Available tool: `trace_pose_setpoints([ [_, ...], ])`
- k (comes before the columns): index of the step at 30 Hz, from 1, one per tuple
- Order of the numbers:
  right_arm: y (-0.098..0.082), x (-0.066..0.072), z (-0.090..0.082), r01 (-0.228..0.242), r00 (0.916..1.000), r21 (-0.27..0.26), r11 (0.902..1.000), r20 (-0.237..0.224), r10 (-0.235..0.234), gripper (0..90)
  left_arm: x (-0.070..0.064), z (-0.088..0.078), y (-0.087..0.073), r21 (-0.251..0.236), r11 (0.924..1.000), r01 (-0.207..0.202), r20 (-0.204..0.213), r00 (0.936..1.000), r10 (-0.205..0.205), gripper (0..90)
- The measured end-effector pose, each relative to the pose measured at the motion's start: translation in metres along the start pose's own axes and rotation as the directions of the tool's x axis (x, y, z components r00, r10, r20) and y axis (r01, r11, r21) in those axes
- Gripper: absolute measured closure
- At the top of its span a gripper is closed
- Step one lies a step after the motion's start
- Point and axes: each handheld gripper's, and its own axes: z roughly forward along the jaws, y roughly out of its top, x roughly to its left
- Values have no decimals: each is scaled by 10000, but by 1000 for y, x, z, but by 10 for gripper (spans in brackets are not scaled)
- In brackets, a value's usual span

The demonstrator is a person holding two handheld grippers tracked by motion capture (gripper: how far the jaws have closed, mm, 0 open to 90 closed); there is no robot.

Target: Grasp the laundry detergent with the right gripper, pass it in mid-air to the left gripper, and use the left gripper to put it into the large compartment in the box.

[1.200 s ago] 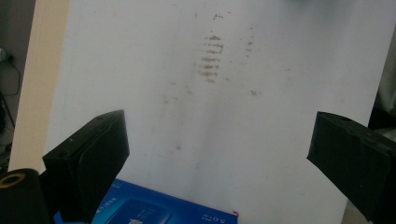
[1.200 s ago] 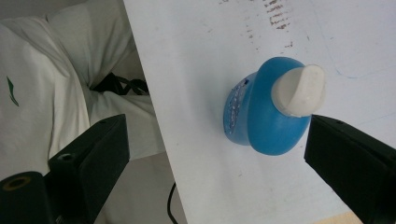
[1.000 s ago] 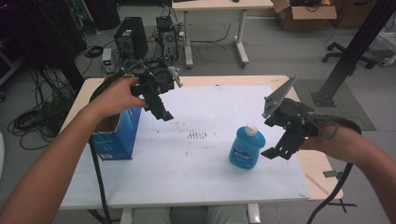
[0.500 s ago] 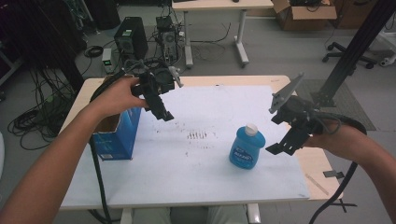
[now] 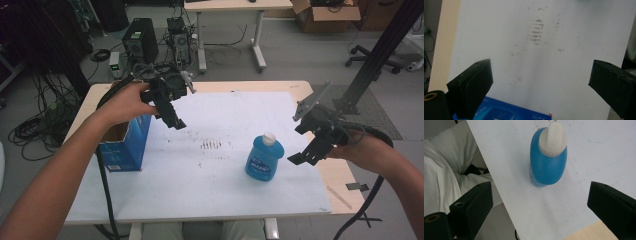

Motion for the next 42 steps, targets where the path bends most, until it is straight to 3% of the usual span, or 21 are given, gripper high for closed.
trace_pose_setpoints([
  [25,-27,-8,26,-433,9990,-774,9961,60,439,63,0,2,0,-6,10000,52,-2,10000,-52,54],
  [37,-44,-11,41,-658,9978,-1445,9873,-65,656,63,-1,4,2,42,10000,10,2,10000,-10,53],
  [42,-53,-11,46,-607,9981,-1932,9793,-199,579,64,-1,5,2,60,10000,25,-6,10000,-25,53],
])
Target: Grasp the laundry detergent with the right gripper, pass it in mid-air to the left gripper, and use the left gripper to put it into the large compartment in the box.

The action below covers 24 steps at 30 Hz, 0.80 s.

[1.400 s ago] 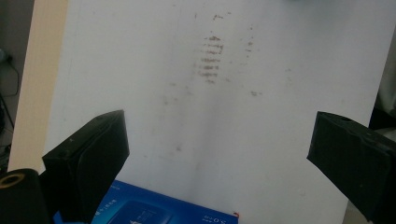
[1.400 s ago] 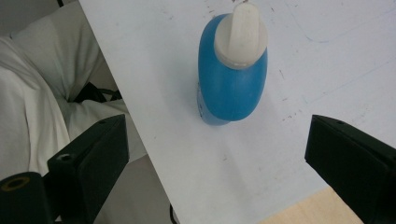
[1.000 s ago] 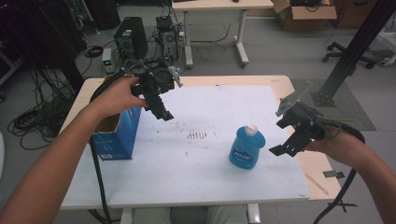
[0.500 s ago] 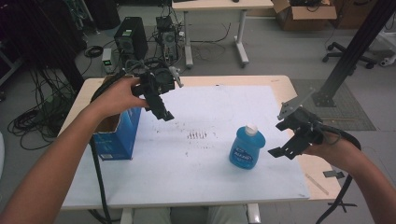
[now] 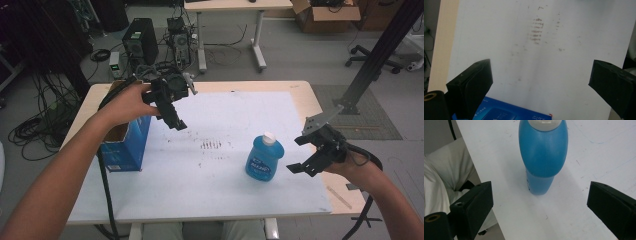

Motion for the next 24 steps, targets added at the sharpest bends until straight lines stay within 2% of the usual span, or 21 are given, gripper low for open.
trace_pose_setpoints([
  [9,-12,-2,6,-80,9999,-908,9958,-67,75,65,1,0,0,-9,10000,12,-14,10000,-12,53],
  [17,-22,-3,13,-135,9999,-1397,9901,-30,132,63,0,1,0,19,10000,17,-2,10000,-17,53],
  [24,-36,-5,20,-182,9998,-2291,9732,-86,167,63,0,2,2,41,10000,3,14,10000,-3,53],
])
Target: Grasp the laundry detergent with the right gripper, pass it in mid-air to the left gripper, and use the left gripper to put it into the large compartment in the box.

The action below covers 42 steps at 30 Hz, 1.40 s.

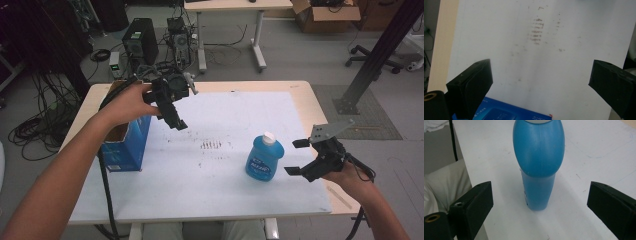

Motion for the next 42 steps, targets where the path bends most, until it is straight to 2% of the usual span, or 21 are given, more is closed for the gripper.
trace_pose_setpoints([
  [11,-16,-2,5,-2,10000,-803,9968,55,6,64,0,2,1,33,10000,4,19,10000,-4,53],
  [26,-30,-3,13,-59,9999,-1432,9897,74,70,63,0,4,4,100,9999,-65,50,10000,65,53],
  [32,-35,-4,17,-140,9999,-1785,9838,11,144,63,0,4,4,88,9999,-63,40,10000,63,53],
  [37,-40,-4,24,-225,9997,-2279,9734,5,232,64,0,5,4,115,9999,-67,57,10000,67,54],
  [42,-41,-4,30,-185,9998,-2455,9692,48,203,66,0,5,4,164,9998,-107,52,9999,106,53],
])
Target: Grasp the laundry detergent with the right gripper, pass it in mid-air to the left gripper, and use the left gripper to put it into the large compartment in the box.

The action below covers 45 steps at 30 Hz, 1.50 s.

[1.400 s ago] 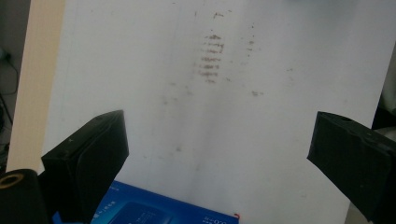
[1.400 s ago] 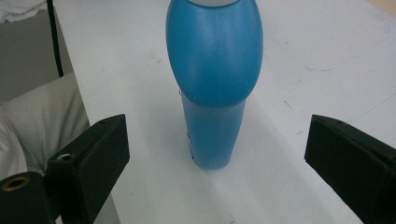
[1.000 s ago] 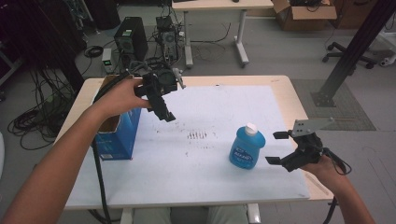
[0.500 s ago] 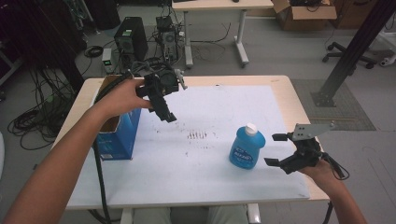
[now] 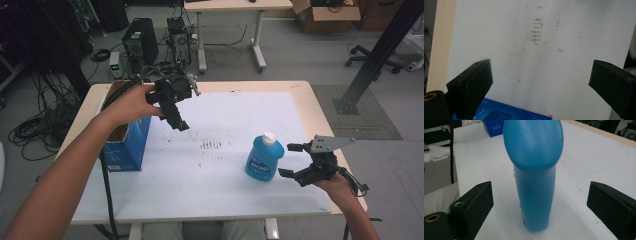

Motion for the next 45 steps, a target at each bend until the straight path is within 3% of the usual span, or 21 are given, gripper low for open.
trace_pose_setpoints([
  [17,-6,-2,18,-104,9999,-190,9998,-14,104,66,0,1,0,-34,10000,59,15,10000,-58,53],
  [36,-3,-2,50,-194,9997,-443,9988,-164,187,73,0,3,3,65,10000,-29,21,10000,29,53],
  [45,-4,-3,54,-285,9995,-557,9980,-131,278,113,0,2,1,-20,10000,33,-19,10000,-33,53],
])
